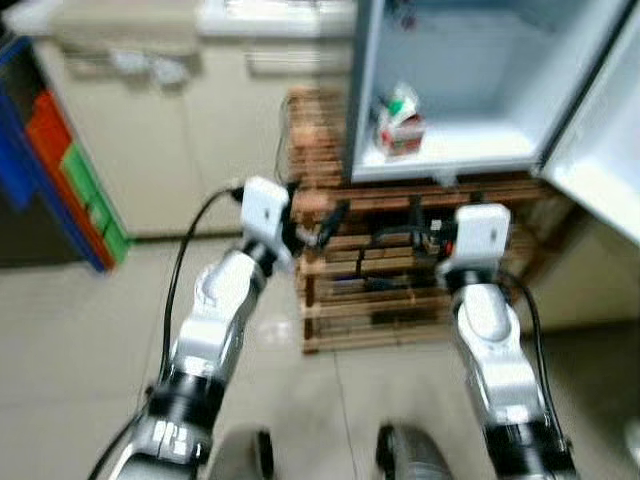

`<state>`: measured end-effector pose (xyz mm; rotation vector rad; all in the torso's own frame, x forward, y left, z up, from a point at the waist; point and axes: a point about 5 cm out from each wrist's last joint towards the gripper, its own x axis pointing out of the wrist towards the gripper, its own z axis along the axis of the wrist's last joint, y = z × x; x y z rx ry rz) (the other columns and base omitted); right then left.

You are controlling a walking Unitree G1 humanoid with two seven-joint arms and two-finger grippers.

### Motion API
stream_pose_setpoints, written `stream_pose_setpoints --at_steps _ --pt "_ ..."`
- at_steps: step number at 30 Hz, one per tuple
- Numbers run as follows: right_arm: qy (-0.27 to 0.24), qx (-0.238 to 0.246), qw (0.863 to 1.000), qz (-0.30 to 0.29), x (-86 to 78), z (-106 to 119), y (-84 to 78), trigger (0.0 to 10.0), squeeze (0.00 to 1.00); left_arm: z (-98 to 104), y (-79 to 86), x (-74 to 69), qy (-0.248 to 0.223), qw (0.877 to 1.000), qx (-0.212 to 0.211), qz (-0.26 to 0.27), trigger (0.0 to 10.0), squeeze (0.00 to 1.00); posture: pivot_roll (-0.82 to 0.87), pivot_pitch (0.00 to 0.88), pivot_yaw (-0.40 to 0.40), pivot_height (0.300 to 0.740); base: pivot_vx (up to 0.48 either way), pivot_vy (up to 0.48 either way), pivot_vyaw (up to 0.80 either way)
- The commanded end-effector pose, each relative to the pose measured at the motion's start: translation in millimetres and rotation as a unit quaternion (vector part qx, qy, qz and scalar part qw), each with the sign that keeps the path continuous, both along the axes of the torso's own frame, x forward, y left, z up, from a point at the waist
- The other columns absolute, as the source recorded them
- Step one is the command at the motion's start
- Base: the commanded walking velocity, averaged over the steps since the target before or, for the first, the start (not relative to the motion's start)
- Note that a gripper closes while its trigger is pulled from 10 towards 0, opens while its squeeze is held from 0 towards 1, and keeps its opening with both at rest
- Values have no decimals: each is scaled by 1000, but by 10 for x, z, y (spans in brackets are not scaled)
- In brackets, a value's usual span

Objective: Restocking fridge

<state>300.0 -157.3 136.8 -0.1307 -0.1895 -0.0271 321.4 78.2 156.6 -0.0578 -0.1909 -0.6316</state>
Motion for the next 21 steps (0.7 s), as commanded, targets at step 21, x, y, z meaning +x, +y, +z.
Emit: stream_pose_setpoints --at_steps 21 --pt "-24 -10 999 -23 118 122 -110 10000 0 -6 -57 -4 11 998 -36 57 10000 0 -106 0 4 636 219 -152 0"
